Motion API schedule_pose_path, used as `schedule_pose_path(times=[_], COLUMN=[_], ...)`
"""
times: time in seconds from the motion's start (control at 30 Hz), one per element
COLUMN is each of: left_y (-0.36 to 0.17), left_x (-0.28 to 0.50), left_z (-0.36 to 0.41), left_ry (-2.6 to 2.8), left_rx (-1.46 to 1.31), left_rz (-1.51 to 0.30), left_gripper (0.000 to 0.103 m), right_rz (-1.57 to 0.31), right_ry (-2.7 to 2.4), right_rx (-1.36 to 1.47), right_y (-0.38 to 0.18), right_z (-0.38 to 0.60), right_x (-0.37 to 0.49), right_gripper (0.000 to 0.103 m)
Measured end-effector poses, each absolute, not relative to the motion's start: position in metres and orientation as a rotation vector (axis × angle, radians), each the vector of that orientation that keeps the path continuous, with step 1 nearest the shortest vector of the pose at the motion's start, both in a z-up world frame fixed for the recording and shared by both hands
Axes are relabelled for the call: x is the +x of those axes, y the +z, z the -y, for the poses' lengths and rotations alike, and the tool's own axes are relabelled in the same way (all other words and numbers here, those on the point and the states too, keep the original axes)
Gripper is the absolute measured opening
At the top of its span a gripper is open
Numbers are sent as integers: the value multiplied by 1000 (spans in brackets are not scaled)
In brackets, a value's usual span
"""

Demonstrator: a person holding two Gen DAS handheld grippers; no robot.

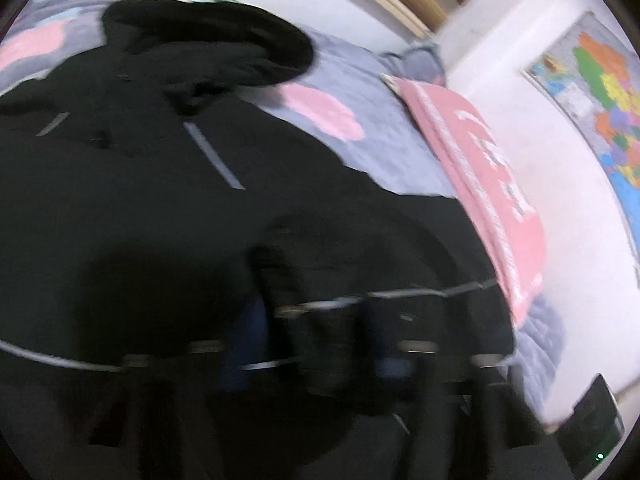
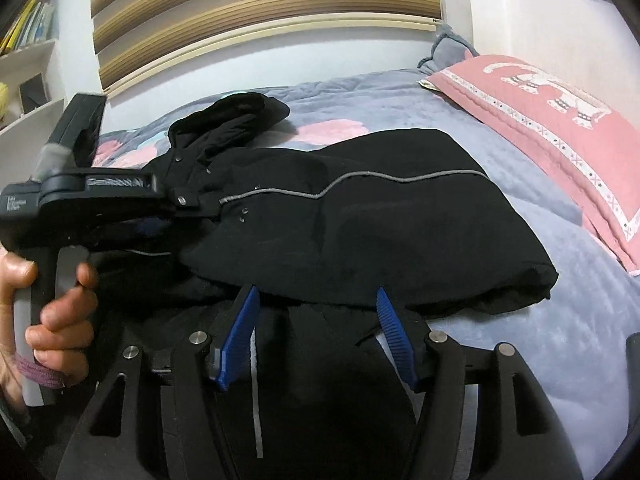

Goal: Fold large clothes

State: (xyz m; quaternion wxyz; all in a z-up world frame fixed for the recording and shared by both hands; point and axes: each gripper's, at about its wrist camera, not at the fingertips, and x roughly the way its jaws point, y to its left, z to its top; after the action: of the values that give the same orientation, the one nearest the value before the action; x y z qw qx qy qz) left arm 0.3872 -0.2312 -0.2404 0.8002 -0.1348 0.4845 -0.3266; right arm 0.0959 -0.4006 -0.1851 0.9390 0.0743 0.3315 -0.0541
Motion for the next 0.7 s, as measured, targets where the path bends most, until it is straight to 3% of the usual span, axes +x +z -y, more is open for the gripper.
schedule_pose_path(times=[0.3,0.5,0.7], left_y=[-195,-158,-139], left_x=[369,369,374], left_z=[213,143,44], left_ry=[-688,-613,-474], left_rx=[-195,-207,-253], left_rz=[-872,-777,-716], left_gripper=[22,22,20], right_rz=[-566,-468,-574], right_ry=[-156,-147,-82], right_rx=[120,167,282], right_y=[-159,-114,-99], right_z=[392,389,394], right_x=[71,62,111], right_gripper=[65,81,81])
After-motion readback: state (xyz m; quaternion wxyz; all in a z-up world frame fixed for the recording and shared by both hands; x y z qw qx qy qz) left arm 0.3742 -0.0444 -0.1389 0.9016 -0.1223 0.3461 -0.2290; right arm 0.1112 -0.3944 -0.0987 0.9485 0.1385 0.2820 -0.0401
